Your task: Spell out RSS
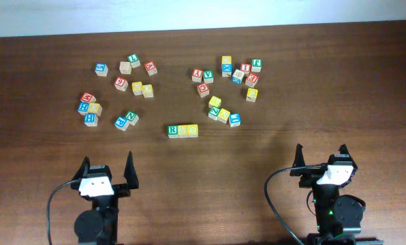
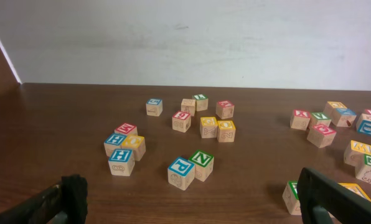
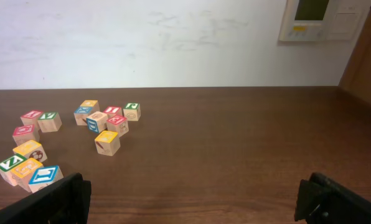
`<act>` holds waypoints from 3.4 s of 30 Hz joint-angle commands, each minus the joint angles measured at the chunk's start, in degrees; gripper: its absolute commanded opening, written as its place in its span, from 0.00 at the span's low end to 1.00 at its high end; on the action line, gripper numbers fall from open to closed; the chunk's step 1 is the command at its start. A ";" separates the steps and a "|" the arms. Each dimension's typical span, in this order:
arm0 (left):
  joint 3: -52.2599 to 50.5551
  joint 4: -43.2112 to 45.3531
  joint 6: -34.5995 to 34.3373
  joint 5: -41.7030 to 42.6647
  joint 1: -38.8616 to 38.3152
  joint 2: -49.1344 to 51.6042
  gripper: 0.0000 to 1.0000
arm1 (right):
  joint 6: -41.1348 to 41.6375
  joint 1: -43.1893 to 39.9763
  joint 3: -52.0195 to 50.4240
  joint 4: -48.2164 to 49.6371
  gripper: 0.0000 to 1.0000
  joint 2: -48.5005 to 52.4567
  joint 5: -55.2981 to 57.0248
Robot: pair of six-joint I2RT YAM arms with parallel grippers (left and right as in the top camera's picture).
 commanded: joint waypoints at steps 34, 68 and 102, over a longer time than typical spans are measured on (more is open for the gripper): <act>-0.07 -0.48 0.70 0.61 0.04 -0.42 0.99 | 0.07 2.62 -0.39 -0.48 0.98 -0.63 -0.37; -0.07 -0.48 0.72 0.61 0.04 -0.42 0.99 | 0.07 2.58 -0.39 -0.42 0.98 -0.59 -0.35; -0.07 -0.48 0.70 0.61 0.04 -0.42 0.99 | 0.07 2.58 -0.39 -0.42 0.98 -0.59 -0.33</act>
